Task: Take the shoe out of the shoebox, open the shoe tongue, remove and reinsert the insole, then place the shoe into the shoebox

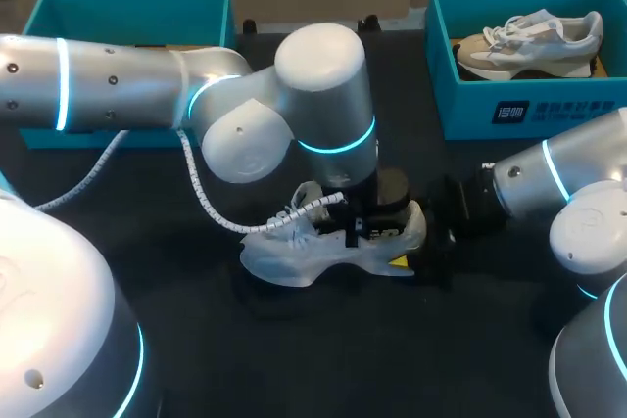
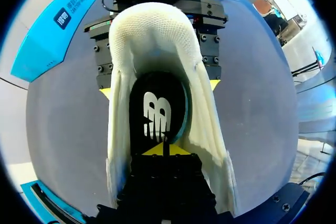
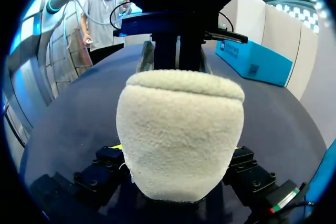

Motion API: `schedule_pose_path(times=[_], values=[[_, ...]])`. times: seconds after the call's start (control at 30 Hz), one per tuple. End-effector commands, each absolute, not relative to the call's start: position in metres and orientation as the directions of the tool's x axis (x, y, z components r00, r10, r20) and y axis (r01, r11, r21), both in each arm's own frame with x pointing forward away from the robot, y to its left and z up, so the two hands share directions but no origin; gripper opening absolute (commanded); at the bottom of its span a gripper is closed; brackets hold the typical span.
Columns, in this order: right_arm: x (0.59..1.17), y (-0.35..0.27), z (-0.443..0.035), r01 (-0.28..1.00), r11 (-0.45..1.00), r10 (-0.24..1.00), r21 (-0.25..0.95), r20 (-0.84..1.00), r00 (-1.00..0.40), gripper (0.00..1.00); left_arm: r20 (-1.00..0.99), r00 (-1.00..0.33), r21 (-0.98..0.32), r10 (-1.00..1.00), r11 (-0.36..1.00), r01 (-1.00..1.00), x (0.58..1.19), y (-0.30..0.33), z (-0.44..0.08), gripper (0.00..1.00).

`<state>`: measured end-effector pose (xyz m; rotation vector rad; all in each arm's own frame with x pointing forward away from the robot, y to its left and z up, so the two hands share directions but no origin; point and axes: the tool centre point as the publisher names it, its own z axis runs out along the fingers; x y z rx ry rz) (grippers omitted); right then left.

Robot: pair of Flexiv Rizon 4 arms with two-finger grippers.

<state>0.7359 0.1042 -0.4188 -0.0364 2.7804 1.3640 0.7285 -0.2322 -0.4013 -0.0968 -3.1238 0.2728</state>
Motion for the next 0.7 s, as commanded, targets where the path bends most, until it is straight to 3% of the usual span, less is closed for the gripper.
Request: schedule_pose_path(times=[0.03, 0.7], values=[[0.734, 0.105, -0.418, -0.041, 0.615, -0.001, 0.787, -0.051, -0.999, 0.00, 0.028, -0.997, -0.171, 0.075, 0.983, 0.069, 0.731, -0.224, -0.390, 0.00], [0.734, 0.105, -0.418, -0.041, 0.615, -0.001, 0.787, -0.051, -0.999, 0.00, 0.152, -0.983, -0.207, 0.106, 0.976, 0.074, 0.726, -0.209, -0.357, 0.00]])
